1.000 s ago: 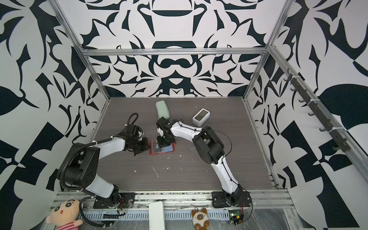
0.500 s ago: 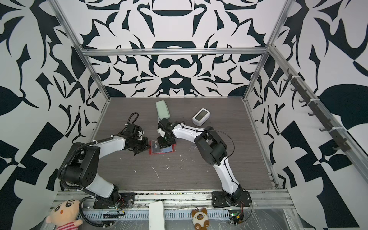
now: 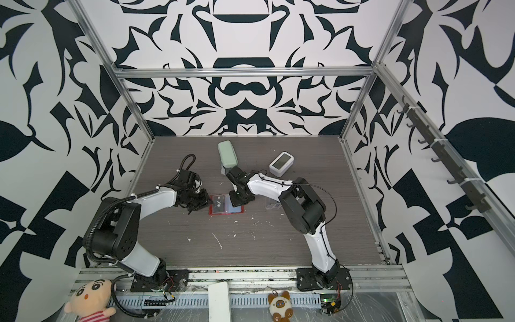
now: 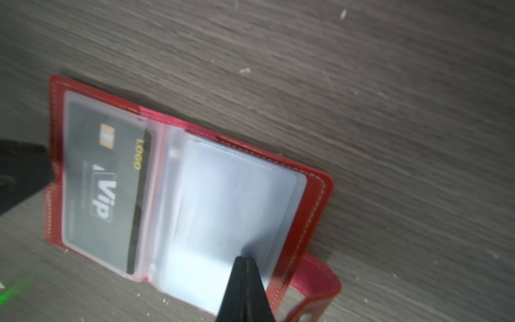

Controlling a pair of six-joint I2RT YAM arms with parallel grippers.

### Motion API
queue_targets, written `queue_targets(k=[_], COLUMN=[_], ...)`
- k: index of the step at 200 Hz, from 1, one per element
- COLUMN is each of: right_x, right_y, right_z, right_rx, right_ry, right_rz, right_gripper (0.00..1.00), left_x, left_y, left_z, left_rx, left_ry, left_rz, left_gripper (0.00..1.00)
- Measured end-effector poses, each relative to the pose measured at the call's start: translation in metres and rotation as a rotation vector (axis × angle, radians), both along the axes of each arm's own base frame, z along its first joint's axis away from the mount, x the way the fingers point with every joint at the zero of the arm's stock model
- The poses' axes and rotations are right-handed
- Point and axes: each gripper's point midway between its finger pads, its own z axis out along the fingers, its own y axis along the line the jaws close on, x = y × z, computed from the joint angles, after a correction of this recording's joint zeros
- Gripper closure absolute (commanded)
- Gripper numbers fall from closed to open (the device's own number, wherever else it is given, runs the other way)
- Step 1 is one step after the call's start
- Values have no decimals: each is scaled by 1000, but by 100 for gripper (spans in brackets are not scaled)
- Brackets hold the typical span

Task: Insert credit cards into a card holder
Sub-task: Flip over the card slot on the card holder.

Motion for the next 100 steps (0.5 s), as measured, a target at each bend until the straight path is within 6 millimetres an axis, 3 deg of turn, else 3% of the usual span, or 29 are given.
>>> queue_targets(k=[19,43,78,100], right_x=[0,0,0,0], right_y=[0,0,0,0], right_z=[0,-1,-1,-1], right_rx=[-2,-2,-1,0], right_ry=[-2,-2,-2,-2], right_rz=[-1,-1,-1,-1], right_gripper=[100,100,100,100], left_x=[3,5,12,14], left_y=[1,-4,-33,-53], left_z=[7,22,47,52], left_rx=[16,22,-28,-78], left_ry=[-26,-80,-157,-166], left_rz=[1,-20,-108,-155], left_gripper=[49,50,55,58])
